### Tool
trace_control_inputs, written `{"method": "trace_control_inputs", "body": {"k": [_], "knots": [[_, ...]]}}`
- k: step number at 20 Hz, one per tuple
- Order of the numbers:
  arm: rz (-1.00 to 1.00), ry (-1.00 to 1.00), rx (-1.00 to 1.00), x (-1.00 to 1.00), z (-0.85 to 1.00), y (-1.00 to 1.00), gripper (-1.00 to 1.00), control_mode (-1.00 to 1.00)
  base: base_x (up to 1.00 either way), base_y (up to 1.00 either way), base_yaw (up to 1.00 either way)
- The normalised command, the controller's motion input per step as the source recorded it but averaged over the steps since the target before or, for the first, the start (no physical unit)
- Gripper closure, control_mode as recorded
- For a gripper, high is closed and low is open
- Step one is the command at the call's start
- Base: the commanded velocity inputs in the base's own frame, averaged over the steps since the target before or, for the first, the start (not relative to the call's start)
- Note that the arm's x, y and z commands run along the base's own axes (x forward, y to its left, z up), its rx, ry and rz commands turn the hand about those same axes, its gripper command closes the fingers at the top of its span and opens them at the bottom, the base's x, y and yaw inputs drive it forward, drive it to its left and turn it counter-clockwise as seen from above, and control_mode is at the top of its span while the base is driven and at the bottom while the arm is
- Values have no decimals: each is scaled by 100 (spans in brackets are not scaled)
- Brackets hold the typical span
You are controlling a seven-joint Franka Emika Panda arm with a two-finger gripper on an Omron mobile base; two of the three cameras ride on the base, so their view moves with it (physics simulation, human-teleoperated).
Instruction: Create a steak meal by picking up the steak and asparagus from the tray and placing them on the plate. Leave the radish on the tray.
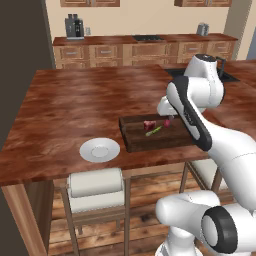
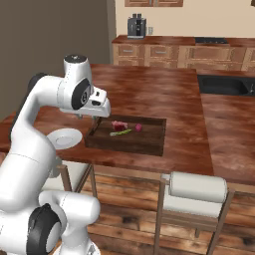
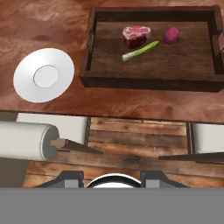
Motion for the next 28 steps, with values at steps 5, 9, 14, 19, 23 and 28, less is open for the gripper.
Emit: {"method": "trace_control_inputs", "body": {"k": [5,9,14,19,23,28], "knots": [[0,2,0,9,-31,0,-100,-100,0,0,0],[0,0,0,24,-47,0,-100,-100,0,0,0],[0,0,0,33,-12,0,-100,-100,0,0,0],[-3,10,-1,42,-31,0,-100,-100,0,0,0],[-5,16,-1,57,-40,0,-100,-100,0,0,0],[-6,16,0,69,-14,-3,-100,-100,0,0,0]]}}
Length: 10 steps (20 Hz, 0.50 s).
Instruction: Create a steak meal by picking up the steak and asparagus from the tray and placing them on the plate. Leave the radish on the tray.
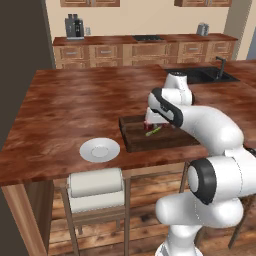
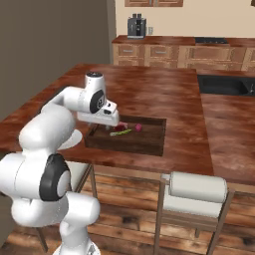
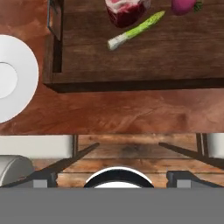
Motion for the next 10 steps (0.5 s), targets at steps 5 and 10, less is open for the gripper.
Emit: {"method": "trace_control_inputs", "body": {"k": [5,10], "knots": [[-6,12,0,58,-12,-16,-100,-100,0,0,0],[-4,6,0,36,-29,-7,-100,-100,0,0,0]]}}
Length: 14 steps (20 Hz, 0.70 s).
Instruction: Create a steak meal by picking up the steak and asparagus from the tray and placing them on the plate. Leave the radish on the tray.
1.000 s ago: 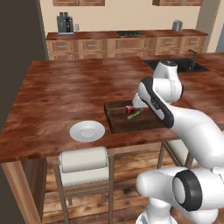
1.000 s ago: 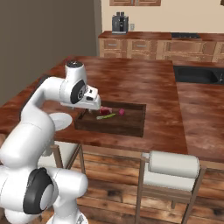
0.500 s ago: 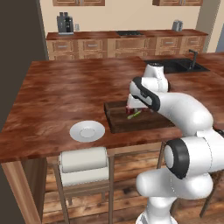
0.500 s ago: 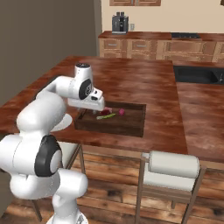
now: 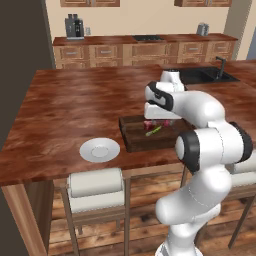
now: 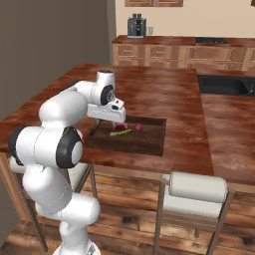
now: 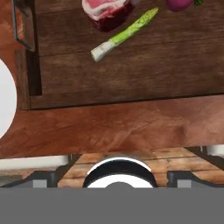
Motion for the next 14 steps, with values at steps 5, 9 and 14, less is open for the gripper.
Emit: {"method": "trace_control_inputs", "body": {"k": [5,9,14], "knots": [[-2,6,0,32,-34,0,-100,-100,0,0,0],[-2,6,0,38,-29,0,-100,-100,0,0,0],[-2,2,0,38,-25,0,-100,-100,0,0,0]]}}
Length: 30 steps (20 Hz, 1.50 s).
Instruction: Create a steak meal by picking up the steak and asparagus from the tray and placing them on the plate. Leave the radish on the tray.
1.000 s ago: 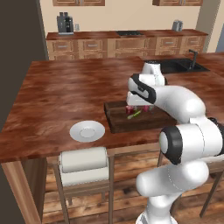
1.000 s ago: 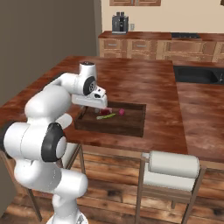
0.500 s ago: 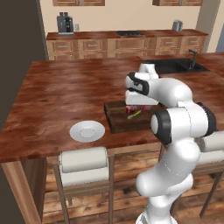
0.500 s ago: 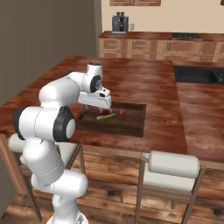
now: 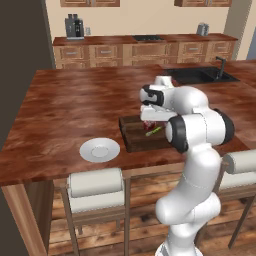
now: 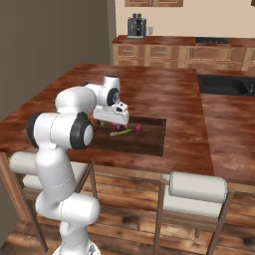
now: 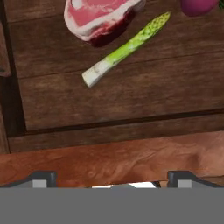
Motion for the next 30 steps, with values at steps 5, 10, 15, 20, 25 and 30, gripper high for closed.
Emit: {"method": "trace_control_inputs", "body": {"k": [5,10,15,20,25,30], "knots": [[-2,0,0,39,-22,0,-100,-100,0,0,0],[-1,0,0,36,-26,0,-100,-100,0,0,0],[-1,0,0,37,-25,0,-100,-100,0,0,0],[-1,0,0,39,-23,0,-100,-100,0,0,0],[-1,0,0,43,-21,0,-100,-100,0,0,0],[-1,0,0,43,-21,1,-100,-100,0,0,0]]}}
